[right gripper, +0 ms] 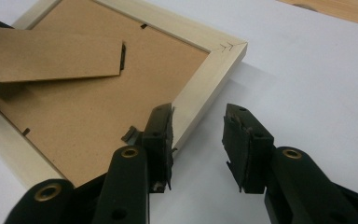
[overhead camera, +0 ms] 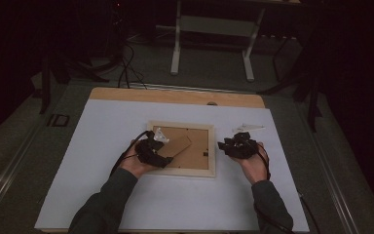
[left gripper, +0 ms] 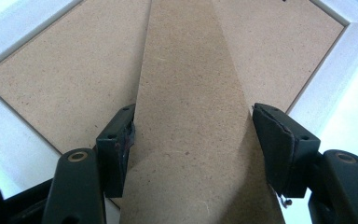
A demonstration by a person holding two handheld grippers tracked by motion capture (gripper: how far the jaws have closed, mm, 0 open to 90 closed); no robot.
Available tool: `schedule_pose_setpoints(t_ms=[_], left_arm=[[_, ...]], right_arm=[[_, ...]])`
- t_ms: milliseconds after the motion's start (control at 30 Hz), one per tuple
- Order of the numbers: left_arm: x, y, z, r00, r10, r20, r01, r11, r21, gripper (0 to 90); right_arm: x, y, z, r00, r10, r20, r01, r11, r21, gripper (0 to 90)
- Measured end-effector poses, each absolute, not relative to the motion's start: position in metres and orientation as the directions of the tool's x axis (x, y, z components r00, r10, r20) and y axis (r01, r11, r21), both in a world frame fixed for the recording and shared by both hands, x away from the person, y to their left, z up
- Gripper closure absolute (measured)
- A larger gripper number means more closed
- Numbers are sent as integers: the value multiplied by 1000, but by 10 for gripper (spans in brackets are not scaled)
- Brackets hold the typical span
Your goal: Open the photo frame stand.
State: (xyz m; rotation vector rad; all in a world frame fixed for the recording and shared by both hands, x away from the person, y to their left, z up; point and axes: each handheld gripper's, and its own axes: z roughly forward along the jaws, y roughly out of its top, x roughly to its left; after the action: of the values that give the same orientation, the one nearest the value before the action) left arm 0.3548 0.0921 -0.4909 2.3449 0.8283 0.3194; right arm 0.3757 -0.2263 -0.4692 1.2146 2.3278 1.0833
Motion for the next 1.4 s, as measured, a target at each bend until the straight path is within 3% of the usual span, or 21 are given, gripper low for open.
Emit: schedule_pose_setpoints(t_ms=[1400], left_arm=[[325, 88, -488, 746, 645, 164, 376, -612, 696, 373]], right_arm=[[406, -209, -437, -592, 804, 56, 603, 395, 693, 586]])
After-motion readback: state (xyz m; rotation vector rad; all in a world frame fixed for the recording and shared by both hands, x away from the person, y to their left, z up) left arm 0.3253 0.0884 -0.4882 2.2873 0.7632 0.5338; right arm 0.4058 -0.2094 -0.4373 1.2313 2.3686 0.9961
